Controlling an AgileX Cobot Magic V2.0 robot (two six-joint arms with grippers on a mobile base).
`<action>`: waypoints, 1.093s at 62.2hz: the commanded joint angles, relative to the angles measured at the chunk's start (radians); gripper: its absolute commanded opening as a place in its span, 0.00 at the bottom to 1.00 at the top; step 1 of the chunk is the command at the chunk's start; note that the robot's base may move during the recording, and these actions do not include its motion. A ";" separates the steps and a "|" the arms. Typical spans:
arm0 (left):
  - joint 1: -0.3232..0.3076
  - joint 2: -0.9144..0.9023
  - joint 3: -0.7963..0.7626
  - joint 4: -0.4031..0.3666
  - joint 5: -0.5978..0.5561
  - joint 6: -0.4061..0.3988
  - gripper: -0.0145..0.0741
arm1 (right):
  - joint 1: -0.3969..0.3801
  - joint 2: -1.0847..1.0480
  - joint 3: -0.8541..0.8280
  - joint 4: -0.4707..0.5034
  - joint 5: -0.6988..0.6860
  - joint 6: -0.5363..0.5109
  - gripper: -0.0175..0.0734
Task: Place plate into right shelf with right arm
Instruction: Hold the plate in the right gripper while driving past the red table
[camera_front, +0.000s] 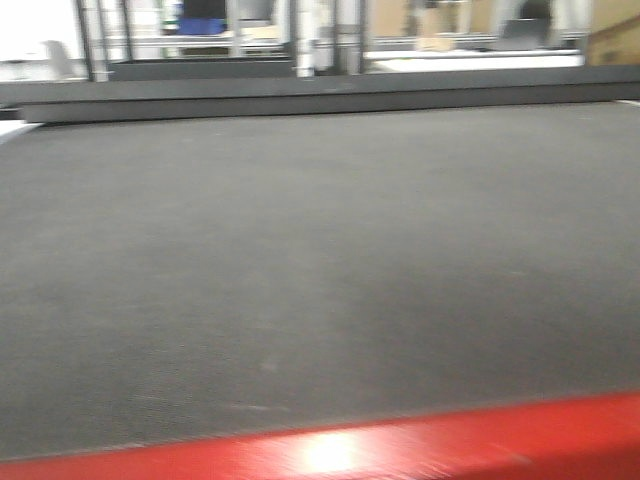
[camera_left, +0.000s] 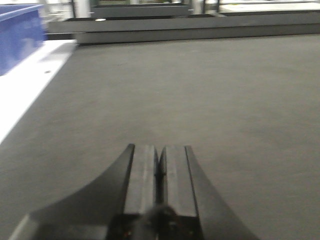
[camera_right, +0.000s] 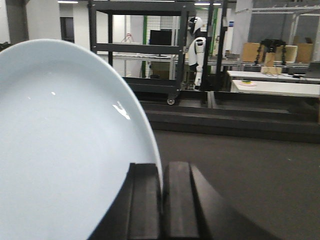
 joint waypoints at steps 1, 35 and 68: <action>-0.005 -0.011 0.006 -0.006 -0.081 -0.003 0.11 | -0.002 0.007 -0.029 -0.024 -0.092 -0.007 0.22; -0.005 -0.011 0.006 -0.006 -0.081 -0.003 0.11 | -0.002 0.007 -0.029 -0.024 -0.092 -0.007 0.22; -0.005 -0.011 0.006 -0.006 -0.081 -0.003 0.11 | -0.002 0.007 -0.029 -0.024 -0.092 -0.007 0.22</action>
